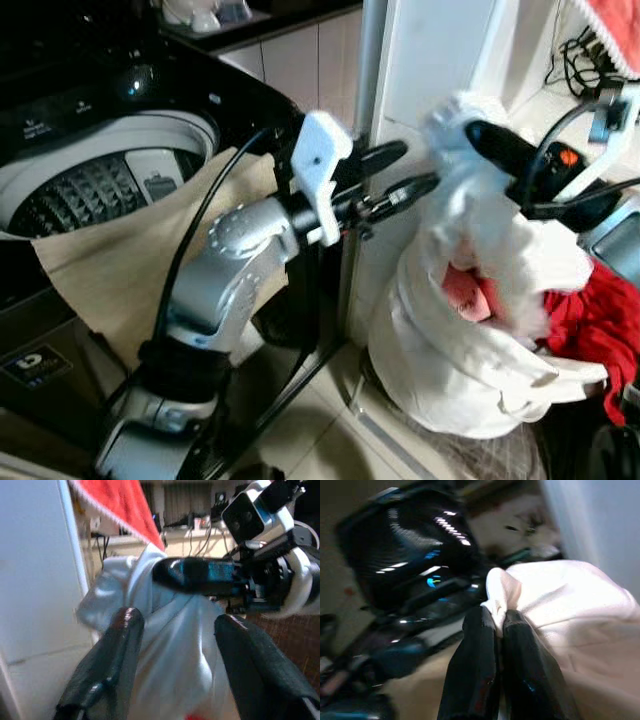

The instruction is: Clothes washing

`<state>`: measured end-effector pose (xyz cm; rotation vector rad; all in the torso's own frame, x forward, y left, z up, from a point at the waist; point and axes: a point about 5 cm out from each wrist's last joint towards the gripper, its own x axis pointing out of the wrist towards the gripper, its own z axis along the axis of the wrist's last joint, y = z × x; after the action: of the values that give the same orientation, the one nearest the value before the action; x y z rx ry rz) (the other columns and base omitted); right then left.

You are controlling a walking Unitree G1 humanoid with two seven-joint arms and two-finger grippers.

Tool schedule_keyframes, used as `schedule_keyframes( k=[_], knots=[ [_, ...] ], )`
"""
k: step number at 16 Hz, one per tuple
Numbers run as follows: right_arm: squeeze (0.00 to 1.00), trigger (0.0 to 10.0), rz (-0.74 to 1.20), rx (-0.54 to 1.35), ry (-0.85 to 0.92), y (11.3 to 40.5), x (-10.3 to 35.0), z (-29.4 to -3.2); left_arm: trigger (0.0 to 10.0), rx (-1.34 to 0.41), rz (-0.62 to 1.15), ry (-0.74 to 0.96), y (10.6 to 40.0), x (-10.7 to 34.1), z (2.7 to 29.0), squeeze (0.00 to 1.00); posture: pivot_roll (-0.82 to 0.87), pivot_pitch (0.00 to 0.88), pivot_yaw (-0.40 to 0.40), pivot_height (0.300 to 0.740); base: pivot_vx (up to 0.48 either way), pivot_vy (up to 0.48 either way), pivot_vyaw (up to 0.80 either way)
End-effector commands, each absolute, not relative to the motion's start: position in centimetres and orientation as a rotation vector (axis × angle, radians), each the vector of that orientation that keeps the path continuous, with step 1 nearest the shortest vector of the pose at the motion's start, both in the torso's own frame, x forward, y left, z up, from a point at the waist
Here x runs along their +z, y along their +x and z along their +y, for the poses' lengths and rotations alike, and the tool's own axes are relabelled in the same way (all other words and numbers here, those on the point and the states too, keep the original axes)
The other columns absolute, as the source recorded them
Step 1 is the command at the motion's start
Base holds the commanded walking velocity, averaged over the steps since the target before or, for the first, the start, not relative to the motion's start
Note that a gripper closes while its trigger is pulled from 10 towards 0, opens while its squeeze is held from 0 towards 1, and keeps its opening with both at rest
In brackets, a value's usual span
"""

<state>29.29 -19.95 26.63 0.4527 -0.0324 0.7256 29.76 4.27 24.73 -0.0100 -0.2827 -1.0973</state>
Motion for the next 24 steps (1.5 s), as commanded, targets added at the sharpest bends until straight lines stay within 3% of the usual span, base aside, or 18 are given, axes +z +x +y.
schedule_keyframes(
  k=[1,5,6,14,15,16,24],
  knots=[
    [0.00,0.0,-0.063,0.753,0.449,28.9,27.5,-19.6,10.0,-1.107,-0.296,-0.003,29.8,25.1,4.1,1.00,-0.17,0.000,0.047,0.740,0.000,0.000,0.00],
    [0.00,0.0,-0.085,0.797,0.499,28.4,28.6,-18.3,10.0,-1.075,-0.318,0.070,30.2,24.6,3.1,0.98,-0.17,0.000,0.044,0.740,0.000,0.000,0.00],
    [0.00,0.0,-0.090,0.810,0.512,28.2,28.8,-17.9,10.0,-1.086,-0.295,0.087,30.1,24.1,2.9,0.00,-0.17,0.000,0.044,0.740,0.000,0.000,0.00],
    [0.00,0.0,-0.098,0.853,0.546,27.6,29.5,-16.5,10.0,-1.090,-0.234,0.019,30.0,22.5,0.6,0.00,-0.18,0.000,0.056,0.740,0.000,0.000,0.00],
    [0.00,0.0,-0.095,0.853,0.546,27.5,29.5,-16.5,2.7,-1.079,-0.241,0.001,30.1,22.7,0.7,0.00,-0.18,0.000,0.056,0.740,0.000,0.000,0.00],
    [0.00,0.0,-0.092,0.853,0.545,27.5,29.5,-16.4,0.0,-1.082,-0.245,-0.018,30.2,22.8,0.9,0.00,-0.18,0.000,0.056,0.740,0.000,0.000,0.00],
    [0.00,0.0,-0.070,0.852,0.534,27.4,29.1,-16.2,0.0,-1.119,-0.256,-0.040,29.7,22.7,1.4,0.00,-0.17,0.000,0.051,0.740,0.000,0.000,0.00]
  ],
)
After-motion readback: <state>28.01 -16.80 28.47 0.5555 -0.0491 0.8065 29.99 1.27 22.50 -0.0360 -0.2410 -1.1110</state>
